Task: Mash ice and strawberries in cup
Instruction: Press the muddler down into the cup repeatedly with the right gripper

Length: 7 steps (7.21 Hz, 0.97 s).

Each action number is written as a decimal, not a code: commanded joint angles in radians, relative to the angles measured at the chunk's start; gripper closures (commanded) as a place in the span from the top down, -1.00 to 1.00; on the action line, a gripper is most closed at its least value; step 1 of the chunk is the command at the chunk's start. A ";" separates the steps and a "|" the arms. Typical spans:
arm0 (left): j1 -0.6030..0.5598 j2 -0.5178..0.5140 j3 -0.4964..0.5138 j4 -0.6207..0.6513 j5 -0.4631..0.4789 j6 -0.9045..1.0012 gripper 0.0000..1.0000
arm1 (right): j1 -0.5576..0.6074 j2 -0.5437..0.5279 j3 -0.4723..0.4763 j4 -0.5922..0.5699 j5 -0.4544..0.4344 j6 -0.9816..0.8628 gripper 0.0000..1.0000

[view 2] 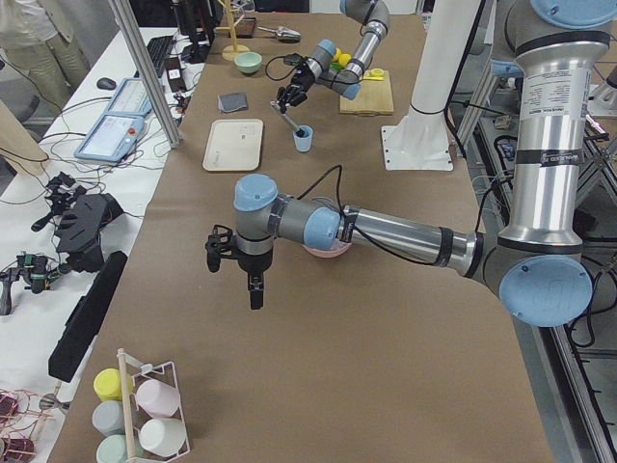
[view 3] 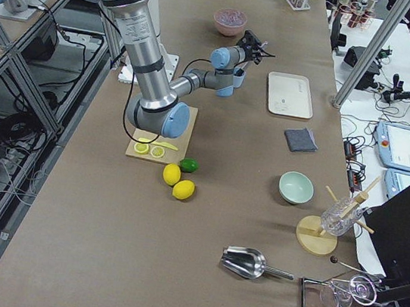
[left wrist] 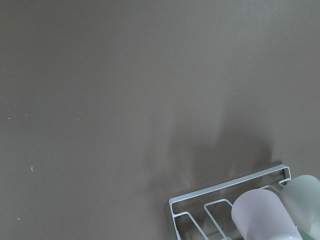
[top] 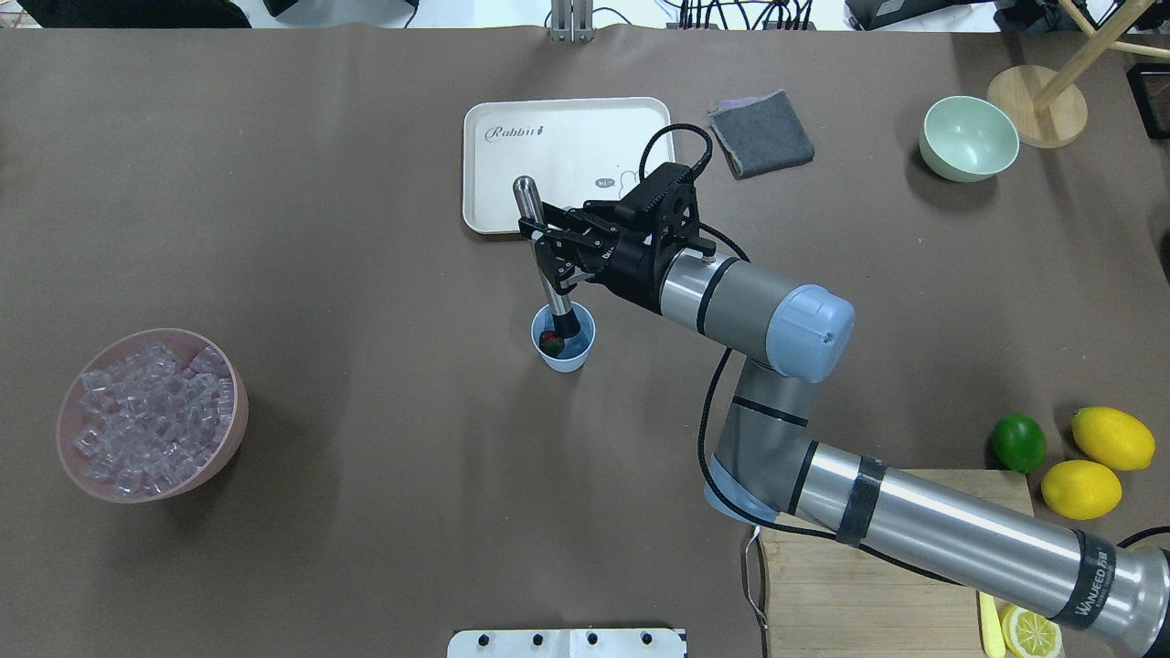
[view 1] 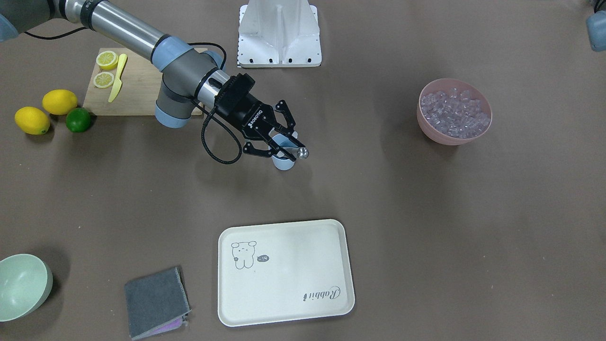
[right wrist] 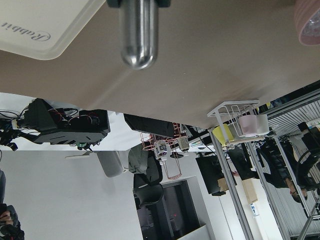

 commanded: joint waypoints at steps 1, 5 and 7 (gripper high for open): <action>0.000 -0.001 0.002 0.000 0.000 0.000 0.96 | -0.004 0.004 -0.012 0.000 0.000 0.003 -1.00; 0.002 -0.007 0.008 0.000 0.000 0.000 0.96 | 0.020 0.062 0.006 -0.020 -0.008 0.023 -1.00; 0.002 -0.007 0.016 0.000 0.002 0.002 0.96 | 0.083 0.078 0.101 -0.136 0.003 0.047 -1.00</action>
